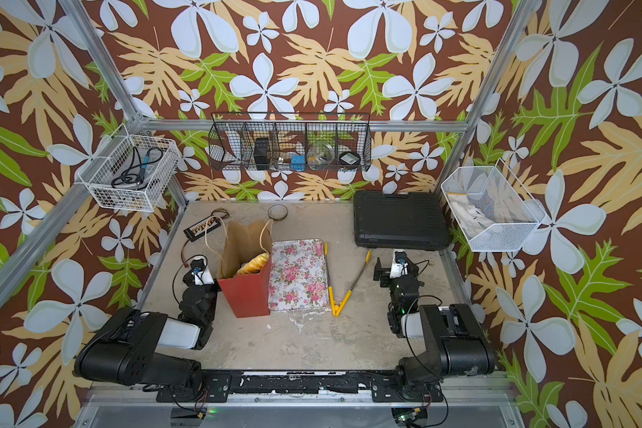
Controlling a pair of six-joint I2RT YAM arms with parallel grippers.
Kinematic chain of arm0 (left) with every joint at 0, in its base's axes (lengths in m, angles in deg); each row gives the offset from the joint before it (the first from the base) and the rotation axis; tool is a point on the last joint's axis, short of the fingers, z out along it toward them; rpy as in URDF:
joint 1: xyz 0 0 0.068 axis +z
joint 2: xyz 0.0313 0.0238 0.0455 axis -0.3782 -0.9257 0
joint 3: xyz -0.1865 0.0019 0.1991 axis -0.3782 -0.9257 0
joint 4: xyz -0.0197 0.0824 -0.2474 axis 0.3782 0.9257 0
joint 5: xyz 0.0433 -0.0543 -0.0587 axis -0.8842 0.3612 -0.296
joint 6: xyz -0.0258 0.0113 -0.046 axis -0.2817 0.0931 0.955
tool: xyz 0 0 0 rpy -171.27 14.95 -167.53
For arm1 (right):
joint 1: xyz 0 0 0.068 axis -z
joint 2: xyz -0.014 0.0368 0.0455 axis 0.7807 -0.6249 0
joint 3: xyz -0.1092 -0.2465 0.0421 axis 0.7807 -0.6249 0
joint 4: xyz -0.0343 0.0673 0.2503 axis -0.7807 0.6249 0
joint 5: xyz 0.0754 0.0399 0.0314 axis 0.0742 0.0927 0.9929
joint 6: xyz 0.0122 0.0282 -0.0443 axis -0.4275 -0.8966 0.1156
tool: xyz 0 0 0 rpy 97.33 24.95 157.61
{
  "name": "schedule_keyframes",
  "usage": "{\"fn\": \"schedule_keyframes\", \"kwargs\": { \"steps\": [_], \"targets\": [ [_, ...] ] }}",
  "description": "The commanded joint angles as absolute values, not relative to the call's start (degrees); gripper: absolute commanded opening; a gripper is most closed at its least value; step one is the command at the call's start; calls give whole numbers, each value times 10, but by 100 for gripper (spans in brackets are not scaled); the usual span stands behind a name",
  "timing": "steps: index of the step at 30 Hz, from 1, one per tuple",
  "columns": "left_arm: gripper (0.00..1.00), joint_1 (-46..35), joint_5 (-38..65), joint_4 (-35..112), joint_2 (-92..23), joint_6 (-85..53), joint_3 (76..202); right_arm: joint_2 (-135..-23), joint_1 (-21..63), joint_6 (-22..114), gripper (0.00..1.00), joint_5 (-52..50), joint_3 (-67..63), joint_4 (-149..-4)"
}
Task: Pack bread into a paper bag
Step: Reset both arms
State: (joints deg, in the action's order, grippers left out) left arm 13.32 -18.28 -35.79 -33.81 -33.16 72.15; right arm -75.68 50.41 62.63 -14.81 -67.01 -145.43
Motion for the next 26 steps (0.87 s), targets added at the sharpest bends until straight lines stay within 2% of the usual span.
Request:
{"fn": "schedule_keyframes", "kwargs": {
  "steps": [1,26],
  "targets": [
    [100,135,-180,-361,-339,-328,725,-755,504,624,100,-133,-667,-1454],
    [100,143,-160,-346,-338,-326,732,-756,504,624,100,-132,-666,-1453]
  ]
}}
